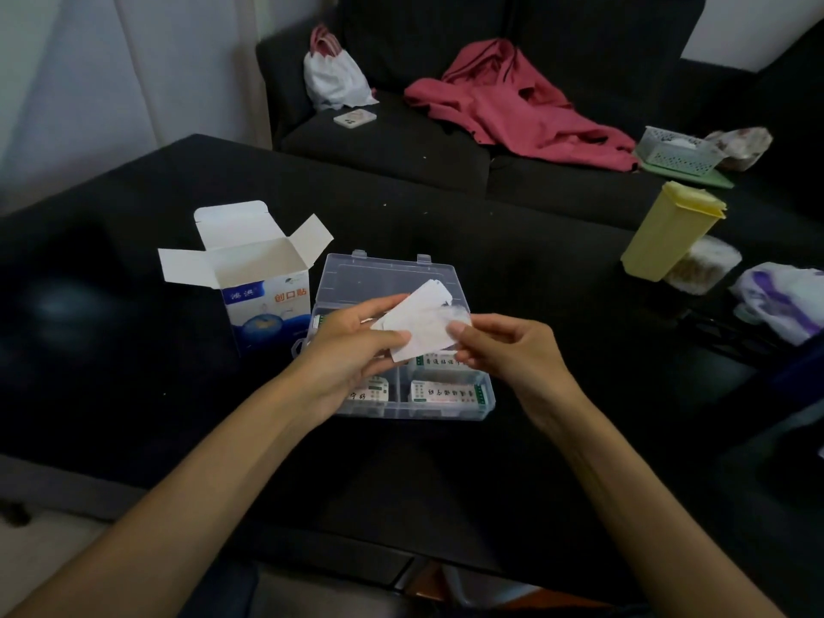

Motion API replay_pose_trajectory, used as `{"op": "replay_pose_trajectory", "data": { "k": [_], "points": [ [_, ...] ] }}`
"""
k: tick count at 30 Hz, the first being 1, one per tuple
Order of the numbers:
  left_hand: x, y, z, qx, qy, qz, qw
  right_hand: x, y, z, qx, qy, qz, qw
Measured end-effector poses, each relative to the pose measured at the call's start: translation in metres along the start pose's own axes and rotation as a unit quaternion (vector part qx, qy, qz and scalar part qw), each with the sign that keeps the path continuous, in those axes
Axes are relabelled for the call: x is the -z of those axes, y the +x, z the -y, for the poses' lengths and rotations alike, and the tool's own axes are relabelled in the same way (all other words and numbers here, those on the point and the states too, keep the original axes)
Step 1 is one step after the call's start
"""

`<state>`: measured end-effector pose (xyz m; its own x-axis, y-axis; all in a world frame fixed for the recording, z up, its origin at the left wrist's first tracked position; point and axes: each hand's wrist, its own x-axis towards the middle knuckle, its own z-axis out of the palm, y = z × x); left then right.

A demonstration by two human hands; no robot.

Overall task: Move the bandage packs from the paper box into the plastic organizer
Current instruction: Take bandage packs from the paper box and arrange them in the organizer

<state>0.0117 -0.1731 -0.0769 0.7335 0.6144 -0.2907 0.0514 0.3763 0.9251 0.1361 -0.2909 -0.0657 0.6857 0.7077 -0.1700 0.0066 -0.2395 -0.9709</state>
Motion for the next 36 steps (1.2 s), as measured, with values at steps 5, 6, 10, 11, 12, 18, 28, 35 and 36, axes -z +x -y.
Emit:
{"op": "replay_pose_trajectory", "data": {
  "k": [5,6,10,11,12,18,28,35,36],
  "points": [
    [-0.002,-0.001,0.004,-0.014,0.016,0.004,1.0,-0.002,0.001,0.001,-0.005,0.028,0.006,1.0],
    [-0.003,-0.002,0.004,-0.024,0.032,0.0,0.999,-0.002,0.0,0.001,-0.014,0.042,0.006,0.999],
    [-0.007,-0.003,0.007,-0.061,0.079,-0.023,0.995,-0.003,0.0,0.0,-0.053,0.094,0.011,0.994],
    [-0.008,-0.003,0.008,-0.065,0.08,-0.027,0.994,-0.004,0.0,-0.001,-0.056,0.099,0.01,0.993],
    [-0.009,-0.003,0.009,-0.067,0.08,-0.029,0.994,-0.004,0.0,-0.002,-0.054,0.096,0.007,0.994],
    [-0.01,-0.001,0.01,-0.062,0.06,-0.04,0.995,-0.005,0.001,-0.003,-0.028,0.087,-0.004,0.996],
    [-0.01,0.001,0.011,-0.057,0.033,-0.042,0.997,-0.008,0.004,-0.007,-0.037,0.071,0.0,0.997],
    [-0.001,0.002,0.004,0.017,-0.007,-0.051,0.999,0.004,0.006,-0.004,0.018,0.052,0.045,0.997],
    [0.001,0.001,0.003,0.033,-0.014,-0.047,0.998,0.005,0.006,-0.003,0.021,0.064,0.064,0.996]
  ]
}}
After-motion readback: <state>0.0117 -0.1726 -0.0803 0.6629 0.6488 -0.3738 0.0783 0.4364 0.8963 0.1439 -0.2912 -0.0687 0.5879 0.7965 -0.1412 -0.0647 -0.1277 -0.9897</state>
